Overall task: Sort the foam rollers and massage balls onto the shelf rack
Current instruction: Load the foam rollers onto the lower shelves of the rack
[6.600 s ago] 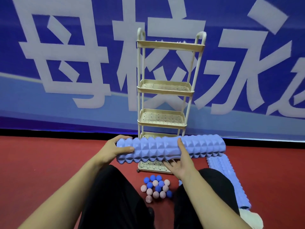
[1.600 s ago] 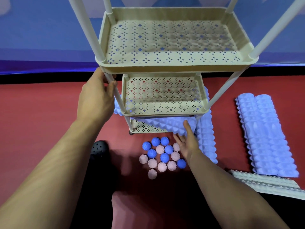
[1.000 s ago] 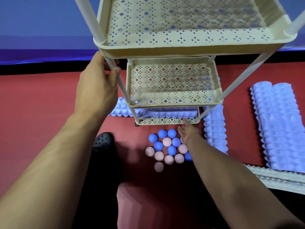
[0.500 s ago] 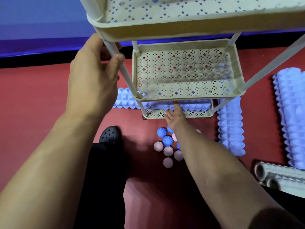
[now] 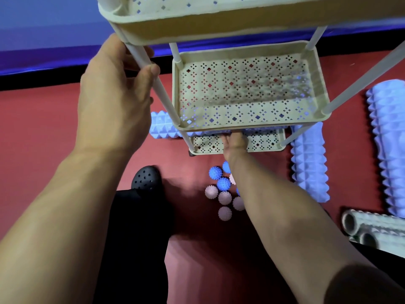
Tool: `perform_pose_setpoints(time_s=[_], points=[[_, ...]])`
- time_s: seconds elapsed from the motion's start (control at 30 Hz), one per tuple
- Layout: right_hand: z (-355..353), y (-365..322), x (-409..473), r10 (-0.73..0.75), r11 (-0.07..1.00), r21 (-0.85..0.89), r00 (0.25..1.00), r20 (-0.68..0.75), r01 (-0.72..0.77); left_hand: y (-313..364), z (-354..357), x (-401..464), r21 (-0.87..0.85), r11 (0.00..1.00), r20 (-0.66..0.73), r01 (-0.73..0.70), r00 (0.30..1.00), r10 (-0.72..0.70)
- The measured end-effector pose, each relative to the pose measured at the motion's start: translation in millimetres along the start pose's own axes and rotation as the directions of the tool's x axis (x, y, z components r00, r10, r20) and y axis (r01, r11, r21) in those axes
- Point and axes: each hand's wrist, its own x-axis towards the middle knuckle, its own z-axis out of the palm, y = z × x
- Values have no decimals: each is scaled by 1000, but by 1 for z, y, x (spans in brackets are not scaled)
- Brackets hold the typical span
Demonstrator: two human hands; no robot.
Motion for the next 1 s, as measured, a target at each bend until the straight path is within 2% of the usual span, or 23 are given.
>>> perform_pose_setpoints(time_s=[0.1,0.27,0.3,0.33,0.37,0.43,0.5,0.57,0.63,0.67,0.7,0.77,0.83,0.87,0.93,1.0], points=[[-13,-19,0,-77,994,61,990,-118,85,0,1,0,-6,1000,-2,5,1000,-5],[-56,-32,2,-35,998,54,986,-164,45,-1,1,1,10,1000,0,11,1000,-11],[-63,-36,-10,-76,990,-129,987,-140,58,-2,1,1,7,1000,-2,11,1000,-11],[-69,-35,-17,-57,974,-223,992,-109,32,-2,1,2,1,1000,-1,10,1000,-10],[-80,-35,-22,-99,949,-310,988,-121,58,-3,1,2,-5,1000,2,10,1000,-10],[-96,-39,-32,-263,869,-451,962,-69,205,-5,1,2,-13,1000,0,11,1000,-11],[-111,-59,-37,-462,718,-592,887,-13,365,-7,0,3,-24,1000,1,13,1000,-13],[-128,-88,-41,-654,437,-768,752,86,468,-10,1,3,-36,999,2,16,1000,-16],[-150,-123,-43,-766,153,-893,622,163,423,-10,1,4,-44,999,-1,16,1000,-16],[-164,-139,-38,-785,80,-933,599,158,351,-11,2,4,-48,999,0,14,1000,-14],[-177,-153,-33,-779,59,-964,616,118,260,-12,2,5,-52,999,2,12,1000,-12],[-204,-175,-19,-671,139,-988,740,-48,61,-14,4,6,-69,998,10,3,1000,-3],[-222,-185,-10,-465,218,-974,872,-152,-53,-16,4,9,-81,997,17,-4,1000,6],[-227,-183,-11,-379,235,-970,913,-149,-60,-17,5,11,-85,996,17,-3,1000,4],[-235,-176,-9,-313,265,-961,936,-163,-79,-22,4,15,-108,994,4,13,1000,-13],[-237,-169,-11,-302,353,-931,931,-206,-92,-26,4,18,-135,990,-1,29,1000,-29]])
